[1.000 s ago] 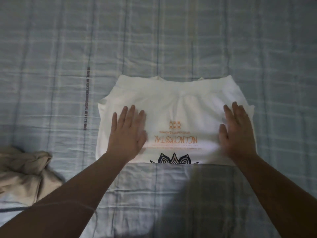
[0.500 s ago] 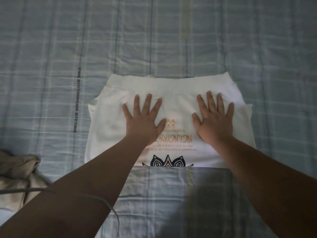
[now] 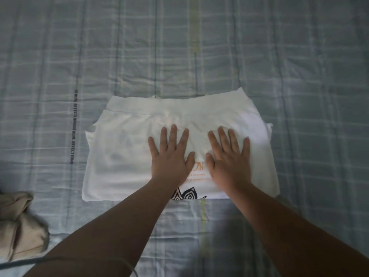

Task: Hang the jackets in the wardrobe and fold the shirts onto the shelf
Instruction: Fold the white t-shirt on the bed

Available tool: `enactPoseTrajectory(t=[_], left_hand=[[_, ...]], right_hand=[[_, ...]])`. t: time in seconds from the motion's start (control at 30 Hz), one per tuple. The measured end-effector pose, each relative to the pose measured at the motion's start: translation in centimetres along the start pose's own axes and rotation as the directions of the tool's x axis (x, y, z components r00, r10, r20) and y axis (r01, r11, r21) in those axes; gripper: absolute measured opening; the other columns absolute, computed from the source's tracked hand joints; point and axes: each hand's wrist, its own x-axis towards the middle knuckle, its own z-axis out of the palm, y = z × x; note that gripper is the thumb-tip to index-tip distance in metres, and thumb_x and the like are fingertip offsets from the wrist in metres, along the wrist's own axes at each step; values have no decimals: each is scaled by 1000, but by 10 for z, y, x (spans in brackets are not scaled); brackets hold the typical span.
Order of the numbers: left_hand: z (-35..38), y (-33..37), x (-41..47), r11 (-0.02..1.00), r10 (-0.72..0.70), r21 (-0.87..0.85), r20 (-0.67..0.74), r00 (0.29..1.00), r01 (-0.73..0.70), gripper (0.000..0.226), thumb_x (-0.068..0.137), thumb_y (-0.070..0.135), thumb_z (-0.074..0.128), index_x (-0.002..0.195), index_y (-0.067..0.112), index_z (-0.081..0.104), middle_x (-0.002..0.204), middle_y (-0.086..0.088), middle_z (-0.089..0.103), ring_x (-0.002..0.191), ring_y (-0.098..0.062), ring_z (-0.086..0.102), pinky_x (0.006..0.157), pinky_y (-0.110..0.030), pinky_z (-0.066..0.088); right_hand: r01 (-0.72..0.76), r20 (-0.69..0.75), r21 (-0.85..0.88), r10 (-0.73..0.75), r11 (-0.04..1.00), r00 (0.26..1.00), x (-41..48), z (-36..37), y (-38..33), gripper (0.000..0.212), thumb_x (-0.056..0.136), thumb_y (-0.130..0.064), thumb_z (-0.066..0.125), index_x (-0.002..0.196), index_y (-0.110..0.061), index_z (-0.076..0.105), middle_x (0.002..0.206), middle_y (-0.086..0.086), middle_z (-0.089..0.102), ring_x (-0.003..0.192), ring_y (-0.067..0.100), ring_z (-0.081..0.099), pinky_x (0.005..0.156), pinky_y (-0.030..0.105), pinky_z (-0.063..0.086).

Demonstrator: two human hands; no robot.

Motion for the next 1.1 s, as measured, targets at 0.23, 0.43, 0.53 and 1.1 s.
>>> enactPoseTrajectory(t=[0.23,0.43,0.53,1.1], left_hand=[[-29,30,-1,969,146,-156,-263,954,-191,51,85,24,52,134,9,52,143,-15,48,139,-39,33,116,-54,25],[-65,127,31,879,202,-411,-135,970,-240,23,92,23,49,115,18,49,104,-2,55,94,-24,56,75,-42,51],[-64,174,50,875,198,-448,-20,980,-185,26,98,33,49,112,12,44,97,-3,51,90,-27,58,71,-37,45],[-62,230,83,930,-57,-353,135,989,101,27,96,22,48,119,13,37,108,-9,62,101,-31,63,74,-35,39]], right_hand=[[-41,-312,470,209,882,927,-45,-29,54,42,86,-22,48,125,-11,59,130,8,59,123,29,52,108,43,37],[-453,18,613,562,647,827,-97,-21,96,46,79,-17,70,121,-10,53,112,11,57,103,33,56,92,50,48],[-546,215,604,542,581,813,-107,-25,98,39,82,-36,65,117,-24,53,110,1,59,102,24,59,88,43,51],[-713,560,635,458,298,690,-93,-45,97,42,80,-54,65,111,-26,59,108,0,66,99,25,65,82,33,46]])
